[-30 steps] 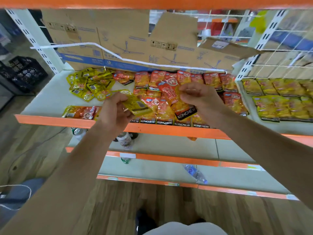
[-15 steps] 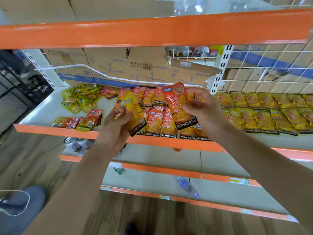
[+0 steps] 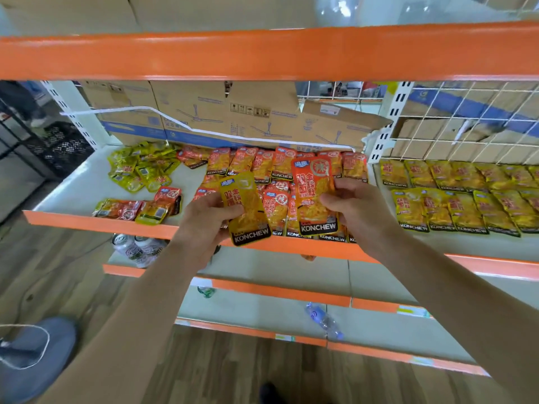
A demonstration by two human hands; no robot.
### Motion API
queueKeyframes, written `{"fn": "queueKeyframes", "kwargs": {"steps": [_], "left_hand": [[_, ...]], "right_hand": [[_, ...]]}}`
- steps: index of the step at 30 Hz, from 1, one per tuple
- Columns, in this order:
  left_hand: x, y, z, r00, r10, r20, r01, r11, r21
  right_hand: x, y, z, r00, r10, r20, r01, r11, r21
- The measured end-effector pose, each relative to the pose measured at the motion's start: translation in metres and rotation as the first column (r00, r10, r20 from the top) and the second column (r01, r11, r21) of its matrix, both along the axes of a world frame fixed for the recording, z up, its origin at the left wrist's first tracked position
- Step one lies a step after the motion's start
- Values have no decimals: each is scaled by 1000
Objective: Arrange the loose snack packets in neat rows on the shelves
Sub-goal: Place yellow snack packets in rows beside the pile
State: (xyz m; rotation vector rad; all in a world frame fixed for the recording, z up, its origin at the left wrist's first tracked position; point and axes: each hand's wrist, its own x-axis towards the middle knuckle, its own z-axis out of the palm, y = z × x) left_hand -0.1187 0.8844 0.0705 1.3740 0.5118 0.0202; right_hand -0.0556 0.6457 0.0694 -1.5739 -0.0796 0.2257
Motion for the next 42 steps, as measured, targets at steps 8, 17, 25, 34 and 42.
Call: {"fn": "queueKeyframes", "kwargs": {"steps": [8,17,25,34,42], "left_hand": [[30,-6,8,984,-136,118,141,989,-36],[45,-64,19,934,-281,220,298,954,-46],[46,-113,41,897,-313,313,316,948,41],[36,-213,71,875,-316,366,305,948,89],[40,-298,114,879,-294,375,329,944,-30]], "right_hand": [[-8,-15,15,991,-120,60,117,992,46],[-35,-73,36,939,-283,193,274,959,74],[-50,-127,47,913,-348,212,342,937,65],[-58,-209,75,890,-387,242,405,914,-28],[-51,-285,119,875,-426,230,423,904,68]]}}
